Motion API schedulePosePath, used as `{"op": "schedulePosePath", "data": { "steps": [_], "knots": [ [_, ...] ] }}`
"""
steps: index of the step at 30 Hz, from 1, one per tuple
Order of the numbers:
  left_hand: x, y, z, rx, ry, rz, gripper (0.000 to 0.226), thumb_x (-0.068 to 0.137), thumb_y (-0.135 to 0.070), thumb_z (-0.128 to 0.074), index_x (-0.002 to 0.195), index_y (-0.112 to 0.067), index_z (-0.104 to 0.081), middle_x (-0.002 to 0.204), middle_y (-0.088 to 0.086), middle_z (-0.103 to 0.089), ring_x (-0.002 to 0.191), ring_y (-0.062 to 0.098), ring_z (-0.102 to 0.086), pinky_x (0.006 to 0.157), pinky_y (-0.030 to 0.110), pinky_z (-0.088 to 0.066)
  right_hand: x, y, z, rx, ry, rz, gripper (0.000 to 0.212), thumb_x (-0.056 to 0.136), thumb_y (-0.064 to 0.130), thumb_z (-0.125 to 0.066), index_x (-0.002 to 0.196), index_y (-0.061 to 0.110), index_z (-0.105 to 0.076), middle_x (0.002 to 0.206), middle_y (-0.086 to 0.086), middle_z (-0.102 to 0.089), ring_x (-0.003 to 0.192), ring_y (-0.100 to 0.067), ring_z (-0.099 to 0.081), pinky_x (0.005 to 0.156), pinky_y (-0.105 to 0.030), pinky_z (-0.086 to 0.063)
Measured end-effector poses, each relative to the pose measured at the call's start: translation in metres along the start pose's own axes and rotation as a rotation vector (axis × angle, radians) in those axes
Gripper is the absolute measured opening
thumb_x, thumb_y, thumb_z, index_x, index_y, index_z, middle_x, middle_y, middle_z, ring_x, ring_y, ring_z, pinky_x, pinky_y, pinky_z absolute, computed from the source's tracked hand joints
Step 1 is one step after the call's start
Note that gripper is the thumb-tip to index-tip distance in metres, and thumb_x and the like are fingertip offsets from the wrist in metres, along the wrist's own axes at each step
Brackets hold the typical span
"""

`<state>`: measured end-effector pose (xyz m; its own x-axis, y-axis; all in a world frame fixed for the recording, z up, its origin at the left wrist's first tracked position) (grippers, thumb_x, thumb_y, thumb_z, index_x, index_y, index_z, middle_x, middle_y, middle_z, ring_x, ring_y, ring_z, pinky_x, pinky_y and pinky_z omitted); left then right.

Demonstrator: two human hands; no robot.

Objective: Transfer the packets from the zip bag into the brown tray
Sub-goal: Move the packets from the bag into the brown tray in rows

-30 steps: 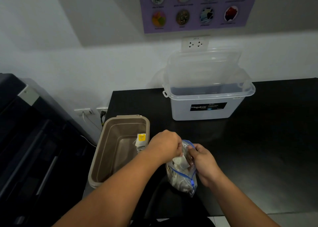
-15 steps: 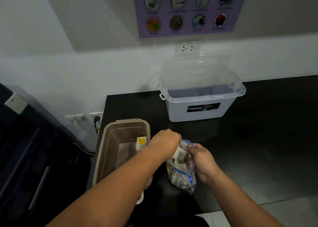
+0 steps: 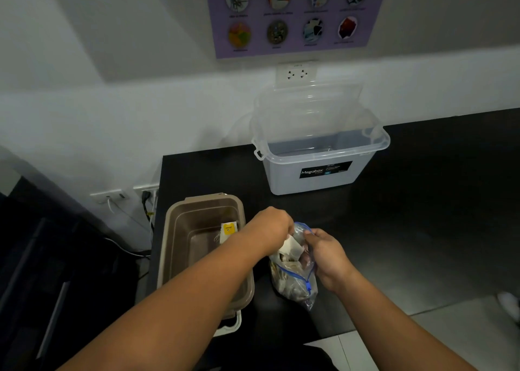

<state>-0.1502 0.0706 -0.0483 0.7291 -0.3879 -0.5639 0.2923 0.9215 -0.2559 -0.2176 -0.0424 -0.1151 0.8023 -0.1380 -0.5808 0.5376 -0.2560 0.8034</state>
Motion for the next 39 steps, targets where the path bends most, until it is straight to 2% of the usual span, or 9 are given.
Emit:
{"op": "schedulePosePath", "data": {
  "steps": [5, 10, 15, 18, 22, 28, 31, 34, 39],
  "knots": [
    [0.001, 0.003, -0.009, 0.099, -0.044, 0.014, 0.026, 0.091, -0.012, -0.066, 0.117, -0.014, -0.067, 0.112, 0.008, -0.065, 0.098, 0.022, -0.065, 0.091, 0.037, -0.056, -0.002, -0.001, -0.001, 0.024, -0.012, 0.002, 0.016, 0.106, 0.012, -0.050, 0.104, 0.002, -0.063, 0.074, -0.011, -0.070, 0.060, -0.018, -0.067, 0.057, -0.032, -0.054],
    [-0.006, 0.008, -0.002, 0.036, -0.119, -0.047, 0.020, 0.095, -0.013, -0.062, 0.114, -0.017, -0.067, 0.111, 0.005, -0.065, 0.098, 0.021, -0.064, 0.092, 0.039, -0.056, -0.003, -0.001, -0.001, 0.027, -0.021, -0.003, 0.016, 0.107, 0.011, -0.049, 0.099, 0.004, -0.060, 0.057, -0.002, -0.062, 0.047, -0.011, -0.057, 0.048, -0.027, -0.050],
    [-0.008, 0.001, -0.006, 0.133, -0.032, -0.092, 0.024, 0.096, -0.014, -0.061, 0.120, -0.016, -0.064, 0.112, 0.006, -0.064, 0.101, 0.021, -0.064, 0.091, 0.036, -0.055, -0.005, 0.000, -0.002, 0.012, -0.012, 0.004, 0.020, 0.107, 0.013, -0.049, 0.112, -0.001, -0.062, 0.087, -0.019, -0.070, 0.077, -0.030, -0.067, 0.070, -0.041, -0.057],
    [-0.008, 0.003, -0.011, 0.122, -0.079, -0.097, 0.018, 0.094, -0.017, -0.063, 0.112, -0.016, -0.067, 0.102, 0.005, -0.066, 0.089, 0.019, -0.065, 0.083, 0.034, -0.057, -0.005, 0.001, -0.002, 0.017, -0.019, 0.004, 0.018, 0.107, 0.011, -0.049, 0.110, 0.000, -0.061, 0.076, -0.012, -0.069, 0.065, -0.021, -0.067, 0.061, -0.035, -0.056],
    [-0.014, -0.002, -0.010, 0.080, -0.078, -0.136, 0.024, 0.094, -0.021, -0.065, 0.118, -0.017, -0.064, 0.108, 0.006, -0.064, 0.095, 0.020, -0.064, 0.086, 0.035, -0.056, -0.006, 0.001, 0.000, 0.003, -0.023, 0.000, 0.016, 0.107, 0.011, -0.048, 0.105, 0.002, -0.062, 0.072, -0.008, -0.068, 0.059, -0.017, -0.066, 0.056, -0.031, -0.054],
    [-0.023, 0.012, 0.017, -0.360, -0.187, -0.144, 0.014, 0.096, -0.018, -0.063, 0.100, -0.027, -0.072, 0.093, -0.009, -0.066, 0.088, 0.008, -0.065, 0.078, 0.024, -0.052, -0.001, 0.002, 0.003, 0.015, -0.021, -0.004, 0.015, 0.106, 0.011, -0.050, 0.107, 0.001, -0.061, 0.082, -0.014, -0.068, 0.071, -0.024, -0.066, 0.066, -0.038, -0.056],
    [-0.038, 0.029, 0.033, -0.704, -0.200, -0.083, 0.021, 0.099, -0.010, -0.058, 0.101, -0.022, -0.076, 0.080, 0.001, -0.071, 0.066, 0.005, -0.065, 0.067, 0.021, -0.054, 0.001, 0.001, 0.001, 0.029, -0.014, -0.020, 0.011, 0.105, 0.009, -0.052, 0.099, 0.005, -0.061, 0.078, -0.012, -0.072, 0.071, -0.025, -0.069, 0.066, -0.038, -0.057],
    [-0.058, 0.049, 0.045, -1.016, -0.202, -0.056, 0.025, 0.097, 0.001, -0.058, 0.107, -0.013, -0.076, 0.088, 0.012, -0.075, 0.072, 0.012, -0.068, 0.070, 0.024, -0.057, 0.002, 0.004, -0.002, 0.011, -0.009, -0.014, 0.013, 0.106, 0.010, -0.052, 0.098, 0.006, -0.061, 0.080, -0.012, -0.071, 0.072, -0.025, -0.069, 0.067, -0.038, -0.057],
    [-0.090, 0.086, 0.057, -1.002, -0.309, -0.016, 0.035, 0.080, 0.001, -0.078, 0.110, -0.019, -0.077, 0.096, 0.002, -0.077, 0.090, 0.015, -0.075, 0.087, 0.032, -0.059, 0.007, 0.004, -0.006, 0.006, 0.003, -0.030, 0.013, 0.106, 0.012, -0.052, 0.104, 0.006, -0.063, 0.099, -0.021, -0.073, 0.093, -0.036, -0.071, 0.092, -0.055, -0.059]
  ]
}}
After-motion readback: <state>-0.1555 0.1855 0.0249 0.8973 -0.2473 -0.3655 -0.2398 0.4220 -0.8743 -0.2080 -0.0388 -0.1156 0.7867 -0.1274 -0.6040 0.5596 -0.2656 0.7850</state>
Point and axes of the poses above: each hand's wrist, its own x-axis towards the middle knuckle, its own z-axis out of the back of the hand, y = z × x, the point moved 6 cm from there along x, towards the middle knuckle
